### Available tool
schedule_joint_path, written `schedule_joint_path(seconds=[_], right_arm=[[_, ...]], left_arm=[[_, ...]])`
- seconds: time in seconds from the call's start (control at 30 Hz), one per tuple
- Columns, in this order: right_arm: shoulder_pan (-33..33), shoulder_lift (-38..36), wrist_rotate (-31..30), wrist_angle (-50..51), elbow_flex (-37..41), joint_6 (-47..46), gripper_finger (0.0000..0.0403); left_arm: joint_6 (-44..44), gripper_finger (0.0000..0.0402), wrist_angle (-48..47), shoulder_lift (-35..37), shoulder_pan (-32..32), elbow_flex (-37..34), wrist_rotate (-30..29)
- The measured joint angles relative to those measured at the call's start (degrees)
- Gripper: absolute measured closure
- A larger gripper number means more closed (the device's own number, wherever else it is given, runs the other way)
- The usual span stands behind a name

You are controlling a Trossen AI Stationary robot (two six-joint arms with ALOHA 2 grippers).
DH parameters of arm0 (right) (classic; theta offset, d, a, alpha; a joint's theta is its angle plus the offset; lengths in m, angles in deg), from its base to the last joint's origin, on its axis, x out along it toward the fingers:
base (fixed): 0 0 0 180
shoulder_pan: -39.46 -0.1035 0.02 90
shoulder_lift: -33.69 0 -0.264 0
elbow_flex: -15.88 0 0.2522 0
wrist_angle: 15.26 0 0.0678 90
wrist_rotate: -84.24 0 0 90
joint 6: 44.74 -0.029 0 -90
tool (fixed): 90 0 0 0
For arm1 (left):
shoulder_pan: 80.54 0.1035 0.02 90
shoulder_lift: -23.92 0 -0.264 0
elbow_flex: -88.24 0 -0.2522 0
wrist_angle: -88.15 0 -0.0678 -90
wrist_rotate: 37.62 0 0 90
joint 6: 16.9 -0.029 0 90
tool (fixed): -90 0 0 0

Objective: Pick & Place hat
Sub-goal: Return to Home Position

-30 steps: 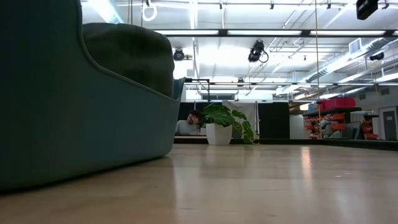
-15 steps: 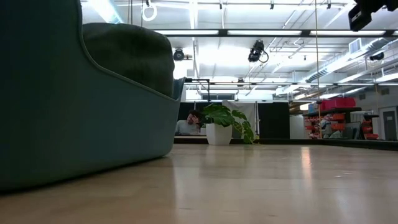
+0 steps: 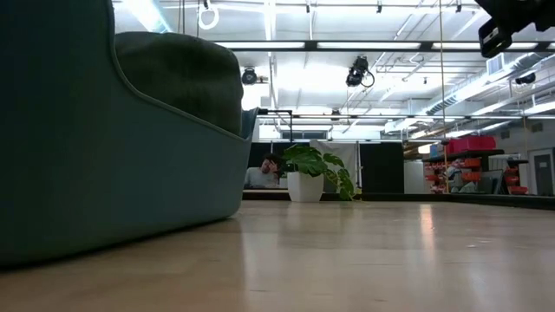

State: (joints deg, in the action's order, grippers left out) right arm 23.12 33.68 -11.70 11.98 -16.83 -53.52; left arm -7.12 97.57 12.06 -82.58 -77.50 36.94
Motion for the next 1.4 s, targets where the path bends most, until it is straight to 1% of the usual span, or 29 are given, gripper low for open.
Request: schedule_joint_path(seconds=[0.2,0.33,0.47,0.63,0.77,0.9,1.13,1.27,1.4], right_arm=[[0.0,0.0,2.1,-4.1,3.4,2.1,0.0262],[0.0,0.0,3.0,-7.1,6.1,2.1,0.0262],[0.0,0.0,3.0,-11.9,9.3,1.7,0.0262],[0.0,0.0,4.2,-19.9,14.2,1.0,0.0262],[0.0,0.0,4.2,-25.1,18.2,-2.5,0.0262],[0.0,0.1,4.0,-22.9,18.2,-2.8,0.0262],[0.0,0.1,2.8,-23.3,18.0,-1.6,0.0262],[0.0,0.2,1.9,-20.5,18.0,-5.6,0.0262],[0.0,0.2,-1.3,-18.7,18.0,-6.0,0.0262]], left_arm=[[0.0,0.0399,-2.9,0.0,0.0,0.0,0.2],[-0.3,0.0399,-8.0,0.0,0.0,0.0,0.2],[3.1,0.0399,-11.1,-0.1,0.0,0.0,0.2],[4.5,0.0399,-11.3,-0.1,0.0,0.0,0.2],[4.6,0.0399,-11.6,-0.1,0.0,0.0,0.1],[4.5,0.0399,-11.5,-0.1,0.0,0.0,0.1],[4.6,0.0399,-11.5,-0.1,0.0,0.0,0.1],[4.6,0.0399,-11.4,-0.1,0.0,0.0,0.0],[4.6,0.0399,-11.4,-0.1,0.0,0.0,0.0]])
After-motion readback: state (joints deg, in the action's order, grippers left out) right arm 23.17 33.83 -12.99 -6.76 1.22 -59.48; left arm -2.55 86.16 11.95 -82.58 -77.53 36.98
